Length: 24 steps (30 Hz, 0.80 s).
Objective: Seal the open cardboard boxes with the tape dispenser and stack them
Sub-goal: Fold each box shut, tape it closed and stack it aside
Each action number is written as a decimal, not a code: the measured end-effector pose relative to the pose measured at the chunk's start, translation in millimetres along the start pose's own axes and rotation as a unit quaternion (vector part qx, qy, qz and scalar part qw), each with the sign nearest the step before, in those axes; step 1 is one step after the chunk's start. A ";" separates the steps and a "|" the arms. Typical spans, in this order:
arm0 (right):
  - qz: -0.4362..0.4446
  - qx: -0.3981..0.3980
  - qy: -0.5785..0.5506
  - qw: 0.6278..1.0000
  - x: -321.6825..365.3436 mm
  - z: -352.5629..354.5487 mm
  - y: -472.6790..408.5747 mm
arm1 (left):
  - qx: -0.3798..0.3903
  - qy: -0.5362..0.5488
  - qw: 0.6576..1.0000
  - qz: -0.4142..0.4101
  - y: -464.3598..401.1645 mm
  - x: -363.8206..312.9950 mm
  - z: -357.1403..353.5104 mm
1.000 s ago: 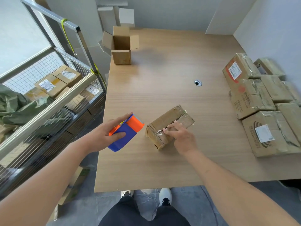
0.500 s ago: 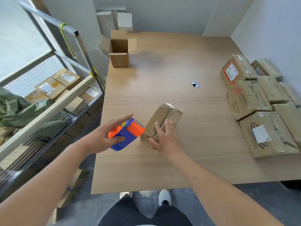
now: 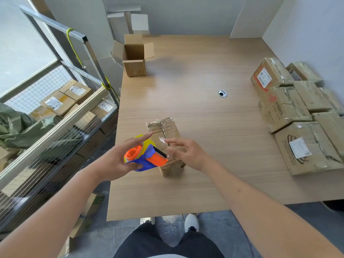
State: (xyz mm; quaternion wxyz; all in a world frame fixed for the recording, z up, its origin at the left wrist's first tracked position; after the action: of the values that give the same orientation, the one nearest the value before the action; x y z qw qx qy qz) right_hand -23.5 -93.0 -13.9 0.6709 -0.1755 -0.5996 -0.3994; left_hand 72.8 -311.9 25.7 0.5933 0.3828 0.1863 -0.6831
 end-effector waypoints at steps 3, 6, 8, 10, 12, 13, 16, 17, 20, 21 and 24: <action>-0.003 0.042 -0.149 0.988 19.3 -10.3 8.5 | 0.005 -0.008 1.000 0.003 4.0 -2.5 -1.8; 0.008 0.050 -0.153 0.987 25.2 -15.8 11.2 | 0.002 -0.014 1.000 -0.002 7.4 -7.6 -2.8; 0.021 0.026 -0.138 0.990 26.7 -15.0 11.6 | 0.001 -0.012 1.000 -0.005 10.5 -11.6 -4.1; 0.029 -0.004 -0.114 0.993 28.0 -14.4 13.7 | 0.005 -0.011 1.000 -0.005 13.1 -15.3 -6.3; 0.039 -0.026 -0.108 0.993 28.6 -13.4 17.4 | 0.012 -0.012 1.000 -0.001 14.8 -18.8 -9.2; 0.044 -0.028 -0.112 0.992 28.7 -13.2 19.8 | 0.017 -0.016 1.000 0.003 16.1 -20.3 -11.3; 0.043 -0.026 -0.112 0.992 26.7 -13.9 27.3 | 0.028 -0.041 0.999 0.004 21.4 -24.6 -20.6; 0.041 -0.031 -0.107 0.993 25.4 -13.7 29.5 | 0.031 -0.048 0.998 0.004 23.3 -26.9 -25.0; 0.031 -0.072 -0.085 0.993 17.2 -10.8 35.1 | 0.039 -0.059 0.997 0.012 28.2 -33.3 -41.3; 0.022 -0.087 -0.084 0.992 11.7 -8.9 37.1 | 0.040 -0.059 0.997 0.016 30.2 -34.6 -46.3; -0.008 -0.120 -0.095 0.988 -5.8 -8.5 45.7 | 0.054 -0.057 0.997 0.028 34.9 -35.1 -57.6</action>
State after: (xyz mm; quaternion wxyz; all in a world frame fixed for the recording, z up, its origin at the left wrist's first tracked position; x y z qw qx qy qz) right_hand 16.5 -68.9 -10.1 0.5817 -0.2871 -0.6101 -0.4548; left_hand 123.6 -255.6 22.1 0.6001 0.3798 0.1044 -0.6962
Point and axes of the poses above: each hand's wrist, its own y-axis away from the middle knuckle, its own z-axis out of the back of the hand, x = y × z, the point moved 6 cm from there along -y, towards the middle knuckle, and after that the axes turned 9 degrees about -y, right-handed, at the moved point
